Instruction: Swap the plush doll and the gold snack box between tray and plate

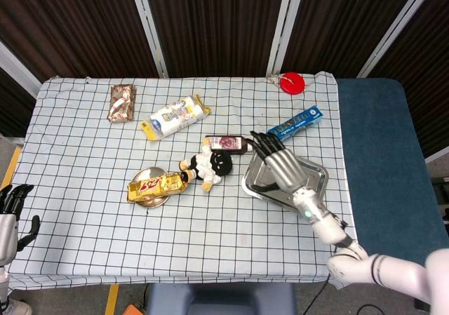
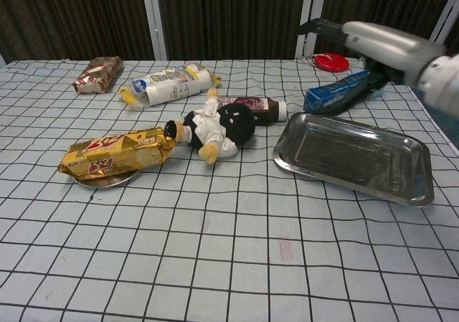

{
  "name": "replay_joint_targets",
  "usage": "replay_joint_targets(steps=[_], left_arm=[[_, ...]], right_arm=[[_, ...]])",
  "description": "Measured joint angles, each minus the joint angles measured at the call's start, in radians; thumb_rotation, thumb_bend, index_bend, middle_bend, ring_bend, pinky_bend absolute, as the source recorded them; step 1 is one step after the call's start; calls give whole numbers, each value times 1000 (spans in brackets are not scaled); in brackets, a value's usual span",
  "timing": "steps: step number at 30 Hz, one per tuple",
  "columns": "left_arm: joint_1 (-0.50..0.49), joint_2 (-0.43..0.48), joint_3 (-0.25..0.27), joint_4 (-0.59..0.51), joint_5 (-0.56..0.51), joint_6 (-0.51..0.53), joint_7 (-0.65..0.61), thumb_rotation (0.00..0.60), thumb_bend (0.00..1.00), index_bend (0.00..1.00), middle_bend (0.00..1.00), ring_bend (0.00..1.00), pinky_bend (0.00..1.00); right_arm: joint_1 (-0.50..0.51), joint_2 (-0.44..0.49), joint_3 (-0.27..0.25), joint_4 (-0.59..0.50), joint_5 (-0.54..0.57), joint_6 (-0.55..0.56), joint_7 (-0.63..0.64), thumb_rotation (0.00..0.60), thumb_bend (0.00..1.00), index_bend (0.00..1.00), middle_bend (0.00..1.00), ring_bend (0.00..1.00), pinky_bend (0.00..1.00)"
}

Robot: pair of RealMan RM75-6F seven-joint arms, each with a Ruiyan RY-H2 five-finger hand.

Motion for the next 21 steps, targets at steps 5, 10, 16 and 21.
replay_joint_targets(steps=[5,10,16,21], left_arm=[[-11,-13,6,-6,1,-26,6,600,482,160,169,97,210],[-35,-23,6,-18,6,-56,35,600,483,150,167,97,209],[-83,-30,-1,-65,10,-118,91,600,459,27,61,44,181],[-136,-28,-21,-154,-61,-223,178,600,420,0,0,0,134]], right_arm=[[-193,193,-87,-131,35,130,-131,600,134,0,0,0,0],[-336,223,-145,-89,74,256,-229,600,106,0,0,0,0],[-411,216,-142,-18,101,302,-160,600,99,0,0,0,0],[-438,220,-134,1,56,319,-89,600,98,0,0,0,0]])
